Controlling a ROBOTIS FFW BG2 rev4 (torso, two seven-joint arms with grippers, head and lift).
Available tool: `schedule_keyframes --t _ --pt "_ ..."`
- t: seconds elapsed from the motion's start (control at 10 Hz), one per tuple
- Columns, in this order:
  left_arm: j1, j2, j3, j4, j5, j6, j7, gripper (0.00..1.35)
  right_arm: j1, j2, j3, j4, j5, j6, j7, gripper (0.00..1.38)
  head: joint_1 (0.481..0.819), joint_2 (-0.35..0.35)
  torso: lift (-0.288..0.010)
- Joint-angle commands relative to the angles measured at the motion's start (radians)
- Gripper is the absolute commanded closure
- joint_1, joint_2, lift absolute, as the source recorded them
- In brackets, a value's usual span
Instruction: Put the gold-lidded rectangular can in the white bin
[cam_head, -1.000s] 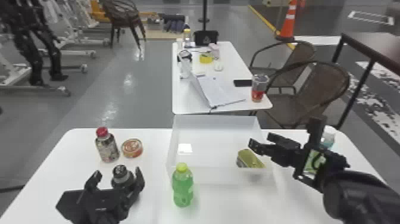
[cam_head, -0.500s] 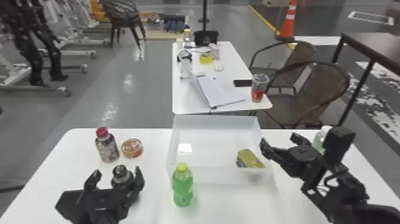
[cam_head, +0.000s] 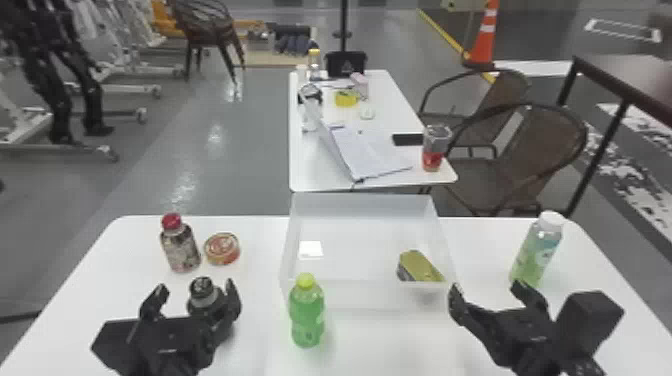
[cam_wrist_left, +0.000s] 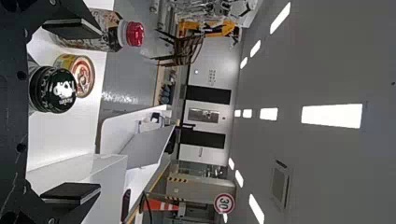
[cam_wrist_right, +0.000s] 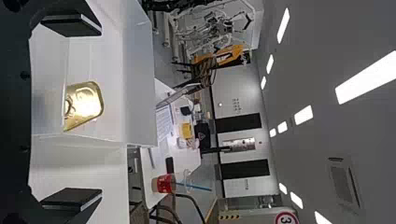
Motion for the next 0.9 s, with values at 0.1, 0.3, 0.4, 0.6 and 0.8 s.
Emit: schedule_keyframes --t 0.1,0.3,0.4,0.6,0.8 --pt "0.000 0.006 -0.001 0.000 -0.007 0.008 0.000 0.14 0.049 0.002 0.000 -0.014 0.030 -0.009 -0.012 0.08 0.549 0.000 -0.100" --pt "0.000 0.009 -0.004 0.000 -0.013 0.013 0.000 0.14 0.047 0.002 0.000 -0.014 0.044 -0.020 -0.015 0.08 0.549 0.000 -0.100" --pt "-0.002 0.011 -0.006 0.000 -0.013 0.013 0.000 0.14 0.047 0.005 0.000 -0.007 0.044 -0.024 -0.017 0.08 0.549 0.000 -0.100" --pt "-0.002 0.011 -0.006 0.000 -0.013 0.013 0.000 0.15 0.044 0.009 0.000 0.001 0.044 -0.035 -0.017 0.08 0.549 0.000 -0.100" --pt "-0.002 0.011 -0.006 0.000 -0.012 0.013 0.000 0.15 0.043 0.011 0.000 0.004 0.044 -0.035 -0.020 0.08 0.549 0.000 -0.100"
